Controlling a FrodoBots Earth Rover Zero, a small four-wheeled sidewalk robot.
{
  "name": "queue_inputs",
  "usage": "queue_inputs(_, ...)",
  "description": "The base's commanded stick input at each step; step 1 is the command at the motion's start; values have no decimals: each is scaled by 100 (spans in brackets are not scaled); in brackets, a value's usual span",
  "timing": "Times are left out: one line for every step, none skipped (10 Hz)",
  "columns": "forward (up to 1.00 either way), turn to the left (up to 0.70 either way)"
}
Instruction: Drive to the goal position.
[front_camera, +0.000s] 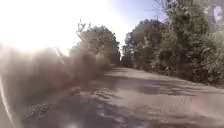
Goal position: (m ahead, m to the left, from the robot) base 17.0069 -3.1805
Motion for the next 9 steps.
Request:
queue_inputs(70, -22)
queue_inputs(70, -9)
queue_inputs(70, 0)
queue_inputs(70, 0)
queue_inputs(70, 0)
queue_inputs(70, 0)
queue_inputs(70, 0)
queue_inputs(70, 0)
queue_inputs(70, 0)
